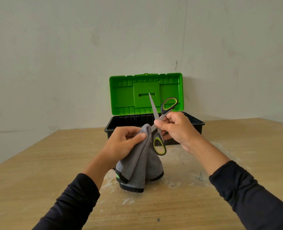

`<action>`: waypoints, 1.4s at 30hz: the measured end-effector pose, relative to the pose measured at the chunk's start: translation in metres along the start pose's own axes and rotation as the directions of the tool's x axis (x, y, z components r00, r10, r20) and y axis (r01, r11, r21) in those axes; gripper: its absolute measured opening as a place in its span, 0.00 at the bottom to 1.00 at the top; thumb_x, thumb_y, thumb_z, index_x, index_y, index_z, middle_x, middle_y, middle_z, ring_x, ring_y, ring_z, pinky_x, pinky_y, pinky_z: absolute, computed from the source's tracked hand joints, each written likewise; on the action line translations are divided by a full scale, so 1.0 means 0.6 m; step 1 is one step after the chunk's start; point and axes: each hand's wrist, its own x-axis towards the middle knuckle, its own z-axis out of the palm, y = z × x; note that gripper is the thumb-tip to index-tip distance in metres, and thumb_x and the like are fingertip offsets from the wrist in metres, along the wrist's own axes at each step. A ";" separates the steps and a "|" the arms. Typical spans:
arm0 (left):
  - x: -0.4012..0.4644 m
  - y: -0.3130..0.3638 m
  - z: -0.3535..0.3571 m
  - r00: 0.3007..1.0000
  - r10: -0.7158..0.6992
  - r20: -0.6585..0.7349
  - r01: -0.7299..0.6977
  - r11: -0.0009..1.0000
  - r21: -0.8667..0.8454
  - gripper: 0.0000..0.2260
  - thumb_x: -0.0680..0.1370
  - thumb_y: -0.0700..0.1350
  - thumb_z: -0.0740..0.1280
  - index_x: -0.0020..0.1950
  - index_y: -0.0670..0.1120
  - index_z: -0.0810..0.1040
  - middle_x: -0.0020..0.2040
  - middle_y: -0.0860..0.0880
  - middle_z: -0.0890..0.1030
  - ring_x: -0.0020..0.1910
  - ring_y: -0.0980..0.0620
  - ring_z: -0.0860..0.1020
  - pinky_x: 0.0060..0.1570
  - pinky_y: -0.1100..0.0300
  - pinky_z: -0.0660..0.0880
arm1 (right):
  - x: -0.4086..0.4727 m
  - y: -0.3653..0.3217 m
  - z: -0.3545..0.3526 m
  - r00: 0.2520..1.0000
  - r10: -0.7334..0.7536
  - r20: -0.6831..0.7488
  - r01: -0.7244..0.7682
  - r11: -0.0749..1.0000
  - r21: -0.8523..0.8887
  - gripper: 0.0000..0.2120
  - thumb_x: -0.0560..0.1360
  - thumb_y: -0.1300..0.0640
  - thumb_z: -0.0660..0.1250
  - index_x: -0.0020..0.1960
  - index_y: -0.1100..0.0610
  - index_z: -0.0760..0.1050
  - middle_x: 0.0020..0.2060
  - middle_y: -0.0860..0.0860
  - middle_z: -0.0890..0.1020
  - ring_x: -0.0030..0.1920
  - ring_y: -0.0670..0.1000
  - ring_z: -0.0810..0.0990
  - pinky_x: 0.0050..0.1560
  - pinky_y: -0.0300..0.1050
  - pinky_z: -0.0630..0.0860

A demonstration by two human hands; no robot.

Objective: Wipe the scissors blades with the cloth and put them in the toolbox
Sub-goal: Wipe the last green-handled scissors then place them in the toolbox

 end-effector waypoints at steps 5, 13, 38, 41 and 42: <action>0.001 -0.003 -0.006 1.000 -0.029 -0.010 0.029 1.000 0.000 0.05 0.75 0.43 0.67 0.47 0.46 0.83 0.43 0.46 0.84 0.45 0.49 0.82 0.51 0.54 0.78 | 0.002 0.000 -0.009 1.000 0.009 -0.018 -0.008 1.000 0.017 0.07 0.75 0.61 0.68 0.38 0.58 0.74 0.31 0.51 0.77 0.28 0.44 0.78 0.29 0.37 0.76; -0.001 0.000 -0.013 0.999 -0.051 0.006 0.051 0.999 -0.005 0.05 0.75 0.43 0.67 0.46 0.46 0.83 0.41 0.47 0.84 0.43 0.50 0.82 0.48 0.56 0.78 | 0.002 -0.005 -0.018 0.998 0.025 -0.051 -0.022 0.999 0.043 0.07 0.75 0.61 0.67 0.38 0.58 0.74 0.30 0.50 0.78 0.28 0.41 0.79 0.30 0.35 0.75; 0.005 0.021 -0.026 0.981 0.163 -0.105 -0.142 0.972 0.190 0.05 0.76 0.42 0.67 0.47 0.49 0.83 0.42 0.52 0.84 0.41 0.59 0.81 0.44 0.67 0.76 | -0.008 -0.003 -0.018 0.960 -0.086 0.268 0.162 0.947 -0.278 0.06 0.69 0.63 0.74 0.35 0.60 0.79 0.26 0.50 0.81 0.27 0.48 0.82 0.32 0.45 0.78; 0.000 0.024 -0.031 0.989 0.140 0.052 -0.148 0.962 0.228 0.05 0.75 0.43 0.68 0.48 0.49 0.83 0.42 0.52 0.85 0.42 0.59 0.82 0.44 0.67 0.77 | -0.006 0.001 -0.022 0.957 -0.119 0.263 0.180 0.958 -0.223 0.06 0.69 0.63 0.74 0.35 0.63 0.80 0.26 0.51 0.81 0.28 0.49 0.82 0.33 0.48 0.80; -0.002 0.024 -0.031 0.989 0.120 0.089 -0.138 0.962 0.236 0.06 0.74 0.43 0.69 0.48 0.49 0.83 0.43 0.52 0.85 0.42 0.59 0.82 0.44 0.67 0.76 | -0.006 0.002 -0.022 0.956 -0.123 0.267 0.182 0.961 -0.210 0.06 0.68 0.63 0.74 0.35 0.63 0.80 0.27 0.53 0.82 0.27 0.50 0.82 0.32 0.47 0.79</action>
